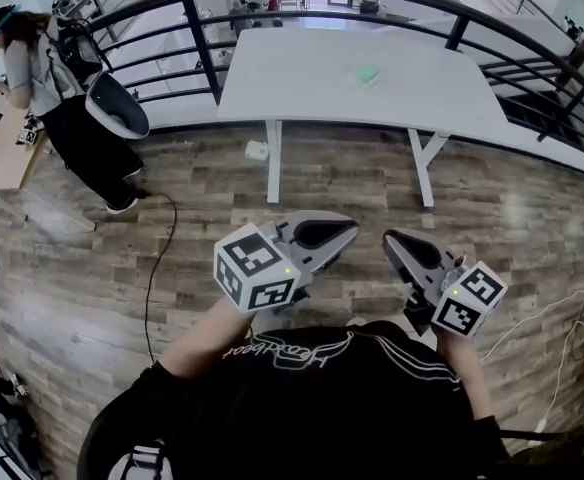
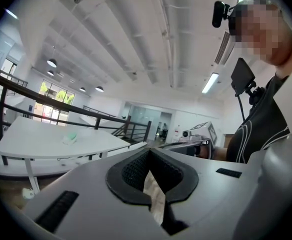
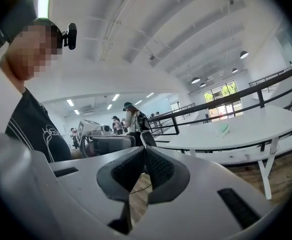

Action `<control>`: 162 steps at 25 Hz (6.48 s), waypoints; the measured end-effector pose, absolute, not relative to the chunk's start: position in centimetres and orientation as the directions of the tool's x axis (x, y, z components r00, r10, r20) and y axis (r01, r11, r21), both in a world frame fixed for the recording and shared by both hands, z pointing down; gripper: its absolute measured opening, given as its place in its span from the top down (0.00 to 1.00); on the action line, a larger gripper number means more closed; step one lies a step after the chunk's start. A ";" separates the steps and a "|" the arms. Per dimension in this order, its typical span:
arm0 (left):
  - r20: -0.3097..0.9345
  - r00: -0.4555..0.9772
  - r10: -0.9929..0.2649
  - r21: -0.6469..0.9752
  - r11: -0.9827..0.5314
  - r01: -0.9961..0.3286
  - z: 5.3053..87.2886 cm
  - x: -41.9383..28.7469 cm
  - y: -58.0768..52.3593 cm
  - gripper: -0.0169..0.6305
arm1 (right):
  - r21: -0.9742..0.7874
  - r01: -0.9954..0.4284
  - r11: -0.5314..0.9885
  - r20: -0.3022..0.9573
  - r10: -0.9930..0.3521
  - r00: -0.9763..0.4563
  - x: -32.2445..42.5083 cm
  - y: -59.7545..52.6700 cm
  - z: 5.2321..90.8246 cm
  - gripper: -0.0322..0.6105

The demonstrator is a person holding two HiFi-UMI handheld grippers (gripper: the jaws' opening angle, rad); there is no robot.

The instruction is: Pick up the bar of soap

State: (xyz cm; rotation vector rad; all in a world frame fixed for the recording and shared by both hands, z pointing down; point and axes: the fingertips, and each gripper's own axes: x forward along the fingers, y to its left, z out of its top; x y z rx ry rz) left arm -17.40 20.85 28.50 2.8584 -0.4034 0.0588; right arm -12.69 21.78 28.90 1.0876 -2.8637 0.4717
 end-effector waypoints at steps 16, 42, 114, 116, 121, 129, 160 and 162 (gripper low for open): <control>0.119 0.930 -0.347 0.224 -0.903 -0.366 30.1 -12.7 8.0 0.96 | -0.241 -0.605 0.759 0.092 -0.603 -0.793 -7.9 8.1 29.6 0.92; 0.175 0.876 -0.450 0.175 -0.861 -0.477 29.6 8.3 -27.1 0.96 | -0.238 -0.501 0.832 0.095 -0.494 -0.864 12.5 -27.9 29.6 0.92; 0.702 0.641 -0.310 -0.023 -0.910 -0.415 54.3 7.5 -55.9 0.55 | -0.528 -0.555 0.643 0.207 -0.536 -0.818 13.1 -54.3 47.8 0.92; 0.720 0.624 -0.305 -0.030 -0.911 -0.410 54.7 7.3 -55.9 0.55 | -0.533 -0.554 0.640 0.206 -0.537 -0.818 13.2 -54.3 47.9 0.92; 0.750 0.591 -0.297 -0.054 -0.918 -0.393 55.3 7.1 -55.5 0.55 | -0.537 -0.551 0.639 0.206 -0.535 -0.820 13.3 -54.3 48.2 0.92; 0.748 0.595 -0.293 -0.043 -0.917 -0.397 55.4 7.3 -55.7 0.55 | -0.538 -0.556 0.633 0.219 -0.533 -0.818 13.4 -54.0 48.9 0.92; 0.733 0.620 -0.280 0.011 -0.906 -0.422 55.0 6.4 -56.2 0.57 | -0.528 -0.568 0.631 0.247 -0.526 -0.814 12.1 -53.8 48.9 0.92; 0.732 0.618 -0.285 0.009 -0.904 -0.427 54.9 6.4 -56.5 0.57 | -0.526 -0.570 0.631 0.249 -0.526 -0.813 12.2 -53.7 48.8 0.92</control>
